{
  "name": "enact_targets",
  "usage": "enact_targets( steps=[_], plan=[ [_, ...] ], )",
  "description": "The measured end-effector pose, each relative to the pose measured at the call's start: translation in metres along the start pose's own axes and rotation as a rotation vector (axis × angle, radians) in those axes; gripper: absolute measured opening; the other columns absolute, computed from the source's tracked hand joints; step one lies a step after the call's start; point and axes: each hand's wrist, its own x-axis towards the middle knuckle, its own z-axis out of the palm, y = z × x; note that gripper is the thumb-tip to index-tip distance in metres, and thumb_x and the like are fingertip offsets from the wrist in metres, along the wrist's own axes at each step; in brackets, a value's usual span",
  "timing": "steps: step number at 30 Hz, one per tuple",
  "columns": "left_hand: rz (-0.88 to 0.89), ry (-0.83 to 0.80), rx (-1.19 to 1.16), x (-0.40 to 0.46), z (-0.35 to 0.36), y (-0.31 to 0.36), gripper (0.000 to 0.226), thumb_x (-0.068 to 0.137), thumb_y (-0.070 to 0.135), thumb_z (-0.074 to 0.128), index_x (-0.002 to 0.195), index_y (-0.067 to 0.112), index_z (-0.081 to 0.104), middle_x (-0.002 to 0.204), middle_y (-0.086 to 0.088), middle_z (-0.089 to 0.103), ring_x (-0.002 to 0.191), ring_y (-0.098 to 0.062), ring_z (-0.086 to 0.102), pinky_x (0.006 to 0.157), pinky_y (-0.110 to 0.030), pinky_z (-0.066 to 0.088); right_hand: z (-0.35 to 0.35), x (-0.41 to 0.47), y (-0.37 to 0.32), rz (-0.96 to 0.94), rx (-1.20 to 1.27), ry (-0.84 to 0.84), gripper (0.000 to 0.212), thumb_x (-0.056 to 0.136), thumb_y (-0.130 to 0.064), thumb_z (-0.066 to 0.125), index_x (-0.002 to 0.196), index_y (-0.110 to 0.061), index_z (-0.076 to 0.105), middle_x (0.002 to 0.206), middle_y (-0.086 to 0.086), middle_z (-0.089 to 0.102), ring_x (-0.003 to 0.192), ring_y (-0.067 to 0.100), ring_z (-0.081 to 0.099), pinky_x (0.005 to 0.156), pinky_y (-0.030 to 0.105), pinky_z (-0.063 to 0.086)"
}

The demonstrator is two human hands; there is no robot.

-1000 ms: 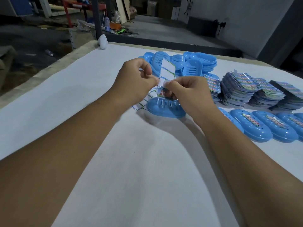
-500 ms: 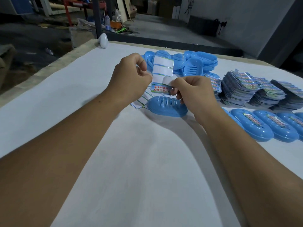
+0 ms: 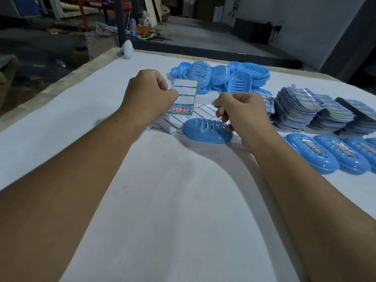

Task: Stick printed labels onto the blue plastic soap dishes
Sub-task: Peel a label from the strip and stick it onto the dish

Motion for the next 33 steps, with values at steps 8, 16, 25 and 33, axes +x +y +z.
enact_targets(
  steps=[8, 16, 25, 33],
  plan=[
    [-0.069, -0.024, 0.014, 0.004, -0.001, 0.0, 0.017, 0.083, 0.026, 0.064, 0.071, 0.023, 0.053, 0.07, 0.01, 0.055, 0.064, -0.006, 0.049, 0.052, -0.023, 0.033, 0.001, 0.0, 0.001, 0.035, 0.043, -0.017, 0.021, 0.08, -0.023, 0.066, 0.061, -0.019, 0.073, 0.056, -0.005, 0.059, 0.05, 0.007, 0.046, 0.041, 0.017, 0.035],
    [-0.143, -0.179, 0.085, 0.005, -0.007, -0.003, 0.014, 0.088, 0.008, 0.048, 0.098, 0.016, 0.054, 0.101, -0.003, 0.056, 0.091, -0.025, 0.05, 0.067, -0.029, 0.036, -0.003, 0.002, 0.0, 0.09, 0.07, 0.031, 0.02, 0.077, -0.026, 0.066, 0.059, -0.021, 0.07, 0.059, -0.004, 0.06, 0.052, 0.009, 0.048, 0.043, 0.017, 0.036],
    [-0.035, -0.257, 0.645, 0.0, -0.011, -0.016, 0.023, 0.083, 0.027, 0.061, 0.103, 0.017, 0.063, 0.105, -0.008, 0.062, 0.097, -0.031, 0.058, 0.076, -0.036, 0.048, -0.001, 0.003, 0.004, 0.044, 0.021, 0.013, 0.014, 0.077, -0.026, 0.072, 0.065, -0.018, 0.073, 0.057, -0.006, 0.062, 0.049, 0.006, 0.047, 0.041, 0.017, 0.035],
    [0.022, -0.196, -0.117, -0.014, 0.004, 0.018, 0.02, 0.08, 0.03, 0.07, 0.078, 0.011, 0.075, 0.065, 0.003, 0.067, 0.061, -0.008, 0.055, 0.064, -0.024, 0.051, 0.002, 0.006, 0.009, -0.051, -0.13, 0.043, 0.022, 0.072, -0.031, 0.074, 0.061, -0.012, 0.073, 0.056, -0.006, 0.066, 0.053, 0.013, 0.046, 0.048, 0.028, 0.039]
  ],
)
